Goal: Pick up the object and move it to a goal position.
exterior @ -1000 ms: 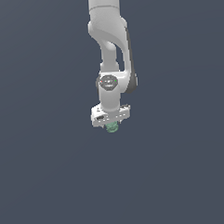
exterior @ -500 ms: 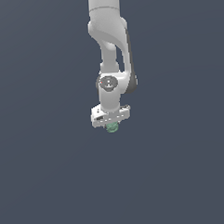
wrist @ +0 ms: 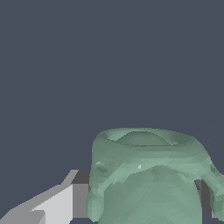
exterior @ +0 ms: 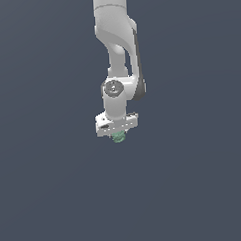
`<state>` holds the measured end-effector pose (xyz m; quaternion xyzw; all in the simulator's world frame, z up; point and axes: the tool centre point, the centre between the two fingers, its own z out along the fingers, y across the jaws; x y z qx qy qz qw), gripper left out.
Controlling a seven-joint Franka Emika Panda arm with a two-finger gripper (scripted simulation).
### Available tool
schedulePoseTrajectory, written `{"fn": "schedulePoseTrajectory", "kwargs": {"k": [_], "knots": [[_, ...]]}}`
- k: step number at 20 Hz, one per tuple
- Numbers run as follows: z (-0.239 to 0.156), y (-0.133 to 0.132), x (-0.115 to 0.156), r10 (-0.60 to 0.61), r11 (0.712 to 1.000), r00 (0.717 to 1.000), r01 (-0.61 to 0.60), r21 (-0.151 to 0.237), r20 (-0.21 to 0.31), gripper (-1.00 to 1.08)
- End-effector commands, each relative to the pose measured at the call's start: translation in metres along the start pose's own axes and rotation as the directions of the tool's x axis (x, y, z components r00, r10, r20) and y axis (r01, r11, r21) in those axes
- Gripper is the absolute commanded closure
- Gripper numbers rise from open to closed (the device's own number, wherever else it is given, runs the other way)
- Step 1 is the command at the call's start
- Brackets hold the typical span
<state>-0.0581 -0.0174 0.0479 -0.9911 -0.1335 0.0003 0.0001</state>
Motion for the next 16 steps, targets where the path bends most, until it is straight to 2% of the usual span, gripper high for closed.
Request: {"fn": "schedulePoseTrajectory", "kwargs": {"k": [1, 16], "knots": [[-0.007, 0.012, -0.001, 0.001, 1.0, 1.0, -0.001, -0.001, -0.001, 1.08], [-0.087, 0.136, -0.008, 0.001, 1.0, 1.0, -0.001, 0.001, -0.001, 1.08]]}}
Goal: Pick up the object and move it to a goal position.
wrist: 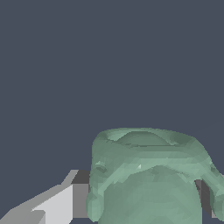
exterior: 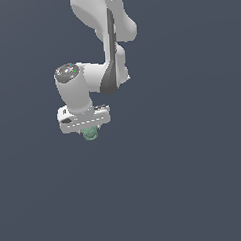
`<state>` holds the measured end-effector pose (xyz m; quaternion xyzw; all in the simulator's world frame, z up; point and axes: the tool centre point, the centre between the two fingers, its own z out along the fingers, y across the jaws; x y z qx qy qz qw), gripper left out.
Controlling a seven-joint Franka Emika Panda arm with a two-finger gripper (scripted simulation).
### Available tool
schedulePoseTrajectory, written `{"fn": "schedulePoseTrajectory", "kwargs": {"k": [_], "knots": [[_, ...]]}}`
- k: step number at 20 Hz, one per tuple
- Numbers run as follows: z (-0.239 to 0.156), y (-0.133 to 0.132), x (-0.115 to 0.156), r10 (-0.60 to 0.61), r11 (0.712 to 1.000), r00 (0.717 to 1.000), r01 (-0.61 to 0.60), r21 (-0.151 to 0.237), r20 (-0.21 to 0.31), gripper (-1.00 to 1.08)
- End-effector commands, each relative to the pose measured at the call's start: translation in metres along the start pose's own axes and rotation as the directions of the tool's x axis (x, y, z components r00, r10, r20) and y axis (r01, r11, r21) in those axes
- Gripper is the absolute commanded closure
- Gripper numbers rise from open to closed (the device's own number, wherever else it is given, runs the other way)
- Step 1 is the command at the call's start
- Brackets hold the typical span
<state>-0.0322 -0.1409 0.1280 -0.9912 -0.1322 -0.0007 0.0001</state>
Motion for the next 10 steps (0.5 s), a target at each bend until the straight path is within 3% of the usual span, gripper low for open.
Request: {"fn": "schedulePoseTrajectory", "kwargs": {"k": [1, 10], "knots": [[-0.011, 0.016, -0.001, -0.002, 1.0, 1.0, 0.002, 0.001, 0.001, 1.08], [-0.024, 0.039, 0.0, -0.002, 1.0, 1.0, 0.002, 0.001, 0.001, 1.08]]}}
